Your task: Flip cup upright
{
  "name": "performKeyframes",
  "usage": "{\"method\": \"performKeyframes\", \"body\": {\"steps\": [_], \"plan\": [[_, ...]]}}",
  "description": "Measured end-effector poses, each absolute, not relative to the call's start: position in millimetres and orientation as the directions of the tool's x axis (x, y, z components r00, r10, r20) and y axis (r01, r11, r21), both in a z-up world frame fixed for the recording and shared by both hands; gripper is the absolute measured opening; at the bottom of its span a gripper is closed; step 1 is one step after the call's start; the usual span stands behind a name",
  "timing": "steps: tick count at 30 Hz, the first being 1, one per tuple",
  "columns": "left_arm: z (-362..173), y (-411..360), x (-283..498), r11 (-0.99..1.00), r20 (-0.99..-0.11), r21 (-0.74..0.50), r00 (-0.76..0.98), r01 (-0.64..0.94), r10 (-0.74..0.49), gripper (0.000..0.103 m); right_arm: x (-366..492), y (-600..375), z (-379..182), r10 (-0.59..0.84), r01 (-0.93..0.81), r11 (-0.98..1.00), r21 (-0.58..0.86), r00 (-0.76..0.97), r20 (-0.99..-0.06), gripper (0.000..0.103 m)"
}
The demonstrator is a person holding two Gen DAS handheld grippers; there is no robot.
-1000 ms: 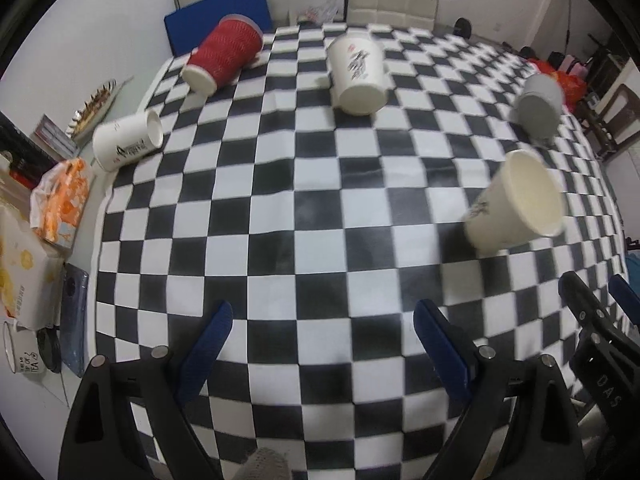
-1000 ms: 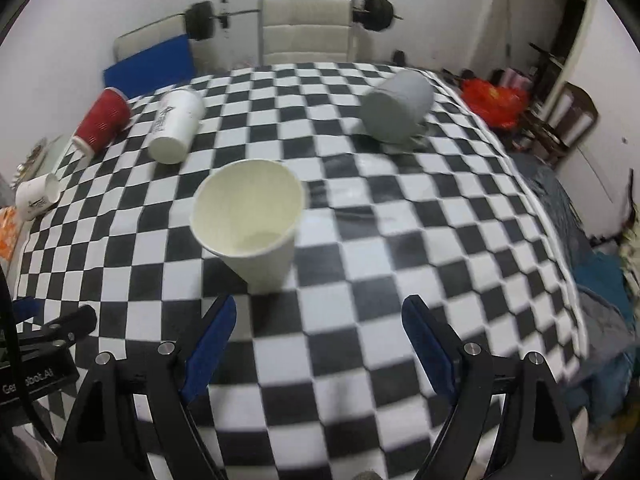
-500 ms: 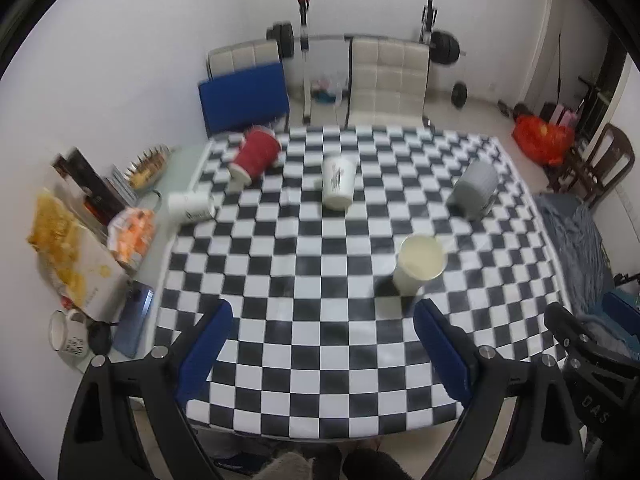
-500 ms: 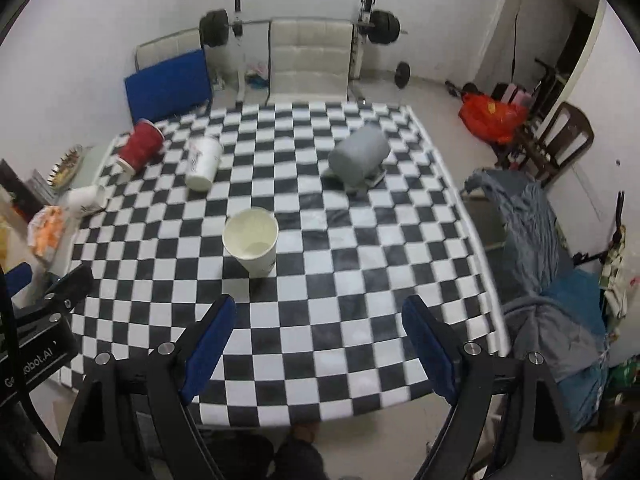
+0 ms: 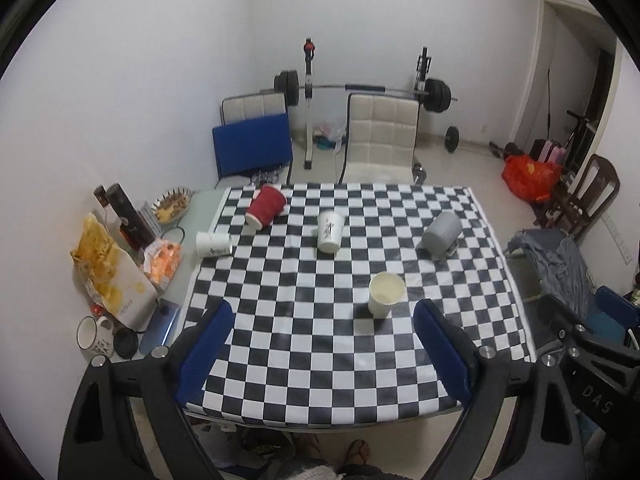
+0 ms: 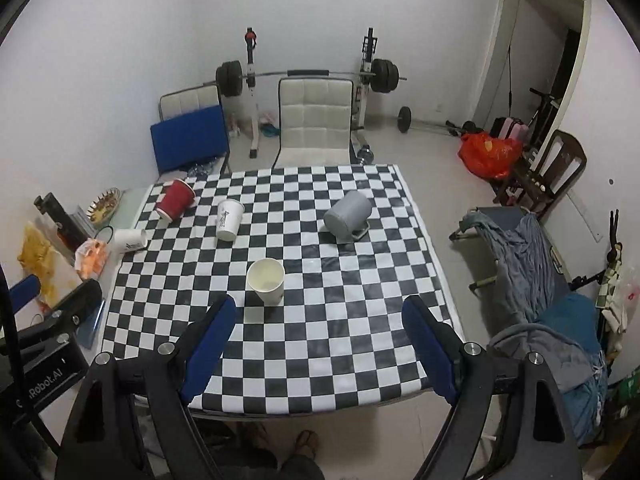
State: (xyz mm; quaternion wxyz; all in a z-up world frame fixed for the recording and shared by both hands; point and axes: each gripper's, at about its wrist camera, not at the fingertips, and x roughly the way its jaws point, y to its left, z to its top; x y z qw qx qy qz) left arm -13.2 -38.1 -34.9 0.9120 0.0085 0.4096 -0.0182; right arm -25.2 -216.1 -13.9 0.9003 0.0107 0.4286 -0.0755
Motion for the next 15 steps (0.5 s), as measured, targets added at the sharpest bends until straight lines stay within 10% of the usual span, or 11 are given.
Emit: {"method": "performKeyframes", "body": {"steps": [15], "plan": [[-9,-29,-37,0.999,-0.708,0.001,0.706,0.032,-0.022,0.093,-56,-201,25,-0.08,0.107,0.994,-0.011,0.666,-0.741,0.089]]}}
